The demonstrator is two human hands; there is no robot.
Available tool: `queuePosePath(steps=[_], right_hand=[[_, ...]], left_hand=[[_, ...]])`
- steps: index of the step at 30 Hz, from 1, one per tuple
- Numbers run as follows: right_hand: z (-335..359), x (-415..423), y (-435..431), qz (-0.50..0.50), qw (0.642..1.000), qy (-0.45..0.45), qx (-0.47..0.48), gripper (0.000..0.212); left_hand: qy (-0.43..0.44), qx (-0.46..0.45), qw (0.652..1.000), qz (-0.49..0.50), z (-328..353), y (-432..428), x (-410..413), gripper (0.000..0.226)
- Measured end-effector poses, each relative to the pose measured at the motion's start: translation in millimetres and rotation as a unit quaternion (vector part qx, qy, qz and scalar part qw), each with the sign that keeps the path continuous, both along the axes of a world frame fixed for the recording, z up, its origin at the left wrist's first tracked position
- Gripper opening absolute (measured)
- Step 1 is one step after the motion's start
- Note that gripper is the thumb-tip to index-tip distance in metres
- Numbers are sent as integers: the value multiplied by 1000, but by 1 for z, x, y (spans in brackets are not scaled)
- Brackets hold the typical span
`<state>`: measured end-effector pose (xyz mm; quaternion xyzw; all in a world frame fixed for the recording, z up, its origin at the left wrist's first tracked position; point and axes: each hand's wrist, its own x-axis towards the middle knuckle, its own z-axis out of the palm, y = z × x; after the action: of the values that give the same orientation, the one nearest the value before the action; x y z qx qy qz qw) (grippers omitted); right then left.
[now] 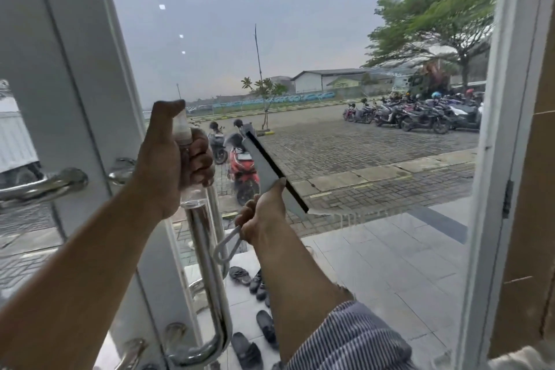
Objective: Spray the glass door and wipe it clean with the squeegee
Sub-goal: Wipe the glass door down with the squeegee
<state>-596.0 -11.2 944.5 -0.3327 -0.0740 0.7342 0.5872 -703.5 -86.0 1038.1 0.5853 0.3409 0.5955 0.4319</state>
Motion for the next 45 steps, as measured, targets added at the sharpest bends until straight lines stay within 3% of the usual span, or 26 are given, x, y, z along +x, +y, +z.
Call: queuePosePath(steps=[8,12,17,19,22,25,29,33,37,43,45], right_hand=[[-28,-18,4,-17,990,-139,4,71],[-69,-28,11,-65,951,-302,24,87],[-93,-11,5,-118,868,-478,64,74],[-90,-9,1,-132,863,-480,87,70],[-59,-3,-6,-167,890,-389,167,64],[-15,8,-4,-170,896,-338,231,60],[25,2,14,-167,885,-372,227,66],[13,-14,31,-182,879,-394,197,68],[-28,-34,40,-176,834,-466,236,85],[-93,-12,28,-73,664,-690,278,82],[-110,-4,28,-54,632,-724,271,88]], left_hand=[[-20,-11,999,-26,-5,-5,-10,56],[-35,-24,999,-34,-6,-5,-13,56],[-26,-30,999,-22,-12,-10,-16,57],[-32,-34,999,-24,-11,-10,-18,55],[-43,-39,998,-38,-9,-9,-19,54],[-33,-36,998,-38,-10,-8,-20,55],[-23,-27,999,-36,-11,-7,-19,56],[-18,-20,998,-53,-13,-4,-20,58],[-10,-23,998,-64,-15,-2,-22,58],[-5,-28,998,-48,-16,-3,-20,58],[-3,-26,999,-43,-17,-4,-19,59]])
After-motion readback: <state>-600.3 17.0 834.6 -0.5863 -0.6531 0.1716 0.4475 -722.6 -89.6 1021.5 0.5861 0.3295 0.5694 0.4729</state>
